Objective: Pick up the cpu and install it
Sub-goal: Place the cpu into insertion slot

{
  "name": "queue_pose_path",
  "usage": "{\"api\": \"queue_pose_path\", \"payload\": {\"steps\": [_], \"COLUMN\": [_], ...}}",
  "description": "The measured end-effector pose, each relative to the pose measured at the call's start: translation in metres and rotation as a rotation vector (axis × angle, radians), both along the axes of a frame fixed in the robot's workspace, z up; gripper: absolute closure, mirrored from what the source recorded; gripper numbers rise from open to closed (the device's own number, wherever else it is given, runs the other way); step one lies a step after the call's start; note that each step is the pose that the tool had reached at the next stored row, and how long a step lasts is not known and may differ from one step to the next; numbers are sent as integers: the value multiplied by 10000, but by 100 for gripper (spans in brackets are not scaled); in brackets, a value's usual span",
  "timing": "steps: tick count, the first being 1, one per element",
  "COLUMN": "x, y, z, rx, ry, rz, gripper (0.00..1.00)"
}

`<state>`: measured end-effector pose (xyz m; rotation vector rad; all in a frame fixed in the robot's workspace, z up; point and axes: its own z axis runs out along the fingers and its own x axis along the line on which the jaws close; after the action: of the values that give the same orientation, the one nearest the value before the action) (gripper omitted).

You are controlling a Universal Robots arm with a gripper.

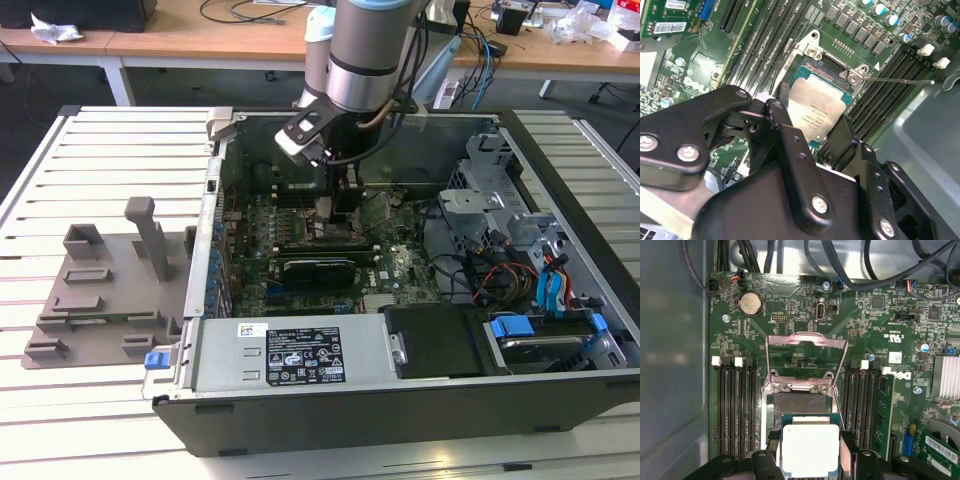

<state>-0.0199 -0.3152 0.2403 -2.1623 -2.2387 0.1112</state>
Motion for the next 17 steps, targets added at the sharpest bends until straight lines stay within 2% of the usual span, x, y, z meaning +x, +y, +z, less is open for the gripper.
{"api": "queue_pose_path", "payload": {"steps": [5, 11, 13, 15, 17], "x": [0, 0, 0, 0, 0], "y": [75, 123, 157, 164, 149], "z": [-27, -66, -81, -91, -108], "rx": [-1, -2, 0, 0, -22], "ry": [0, 0, 0, -1, -1], "rz": [1, 0, 0, -2, -6], "gripper": [45, 45, 45, 45, 45]}}
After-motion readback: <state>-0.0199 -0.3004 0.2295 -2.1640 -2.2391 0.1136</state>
